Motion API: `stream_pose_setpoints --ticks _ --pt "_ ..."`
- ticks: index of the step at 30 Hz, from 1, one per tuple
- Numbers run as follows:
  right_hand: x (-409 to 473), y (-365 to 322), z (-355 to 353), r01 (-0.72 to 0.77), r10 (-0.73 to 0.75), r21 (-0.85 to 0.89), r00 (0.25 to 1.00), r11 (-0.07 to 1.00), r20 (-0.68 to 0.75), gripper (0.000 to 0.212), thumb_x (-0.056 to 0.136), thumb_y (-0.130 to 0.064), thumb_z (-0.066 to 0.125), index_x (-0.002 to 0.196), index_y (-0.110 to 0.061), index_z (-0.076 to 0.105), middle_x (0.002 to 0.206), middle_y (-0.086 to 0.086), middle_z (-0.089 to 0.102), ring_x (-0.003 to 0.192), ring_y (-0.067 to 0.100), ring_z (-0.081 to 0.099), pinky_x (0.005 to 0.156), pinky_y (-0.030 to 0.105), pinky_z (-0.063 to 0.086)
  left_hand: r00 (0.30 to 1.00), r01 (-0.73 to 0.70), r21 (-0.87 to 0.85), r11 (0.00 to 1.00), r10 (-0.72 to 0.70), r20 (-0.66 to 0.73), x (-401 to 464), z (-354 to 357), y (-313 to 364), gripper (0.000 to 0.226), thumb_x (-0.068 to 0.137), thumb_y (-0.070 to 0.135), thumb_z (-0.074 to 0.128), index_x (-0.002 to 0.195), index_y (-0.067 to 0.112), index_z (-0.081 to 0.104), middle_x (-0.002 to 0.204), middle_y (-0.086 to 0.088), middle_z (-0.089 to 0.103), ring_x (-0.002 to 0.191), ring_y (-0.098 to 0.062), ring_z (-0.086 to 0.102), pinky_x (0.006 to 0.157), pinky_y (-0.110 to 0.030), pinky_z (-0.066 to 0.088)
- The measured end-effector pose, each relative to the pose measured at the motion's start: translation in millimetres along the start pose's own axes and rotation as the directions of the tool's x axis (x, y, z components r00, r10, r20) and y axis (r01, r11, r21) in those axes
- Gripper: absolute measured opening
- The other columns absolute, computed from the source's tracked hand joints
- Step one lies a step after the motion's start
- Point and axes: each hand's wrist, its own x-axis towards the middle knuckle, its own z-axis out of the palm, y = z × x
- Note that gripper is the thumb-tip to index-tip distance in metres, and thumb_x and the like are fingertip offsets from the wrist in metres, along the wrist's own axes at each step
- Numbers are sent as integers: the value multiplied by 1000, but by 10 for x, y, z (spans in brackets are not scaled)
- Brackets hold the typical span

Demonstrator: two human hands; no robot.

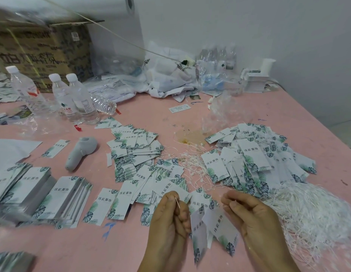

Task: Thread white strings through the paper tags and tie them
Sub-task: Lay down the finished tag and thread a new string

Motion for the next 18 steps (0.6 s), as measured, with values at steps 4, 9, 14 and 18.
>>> stream_pose_setpoints --ticks 4,9,14,18 --pt "-16 -30 -14 55 -48 -183 998 982 45 31 79 5 67 90 -22 78 92 11 76 88 23 74 71 23 58 999 46 -102 994 -48 -15 20 -22 49 8 83 19 54 79 14 59 49 -3 44 31 -9 41 30 -13 38" --pt "-66 -61 21 212 -181 -416 977 884 114 37 84 8 66 83 -27 78 76 7 76 66 20 73 61 22 58 997 75 -241 968 -72 19 27 -65 131 8 85 24 57 82 18 58 52 3 39 35 -7 37 30 -15 36" --pt "-141 -202 58 143 -79 -297 972 944 220 27 85 7 63 79 -15 78 52 14 62 35 18 49 36 22 42 947 188 -387 903 -62 315 -48 -95 258 14 86 13 76 96 7 69 67 -5 55 53 -10 39 51 -24 50" --pt "-197 -340 98 -210 139 164 921 964 364 40 44 -19 99 66 0 71 38 13 44 22 13 35 29 13 33 938 194 -301 933 -86 337 -59 -118 359 37 105 21 45 124 -8 56 99 -20 62 77 -18 49 80 -30 48"
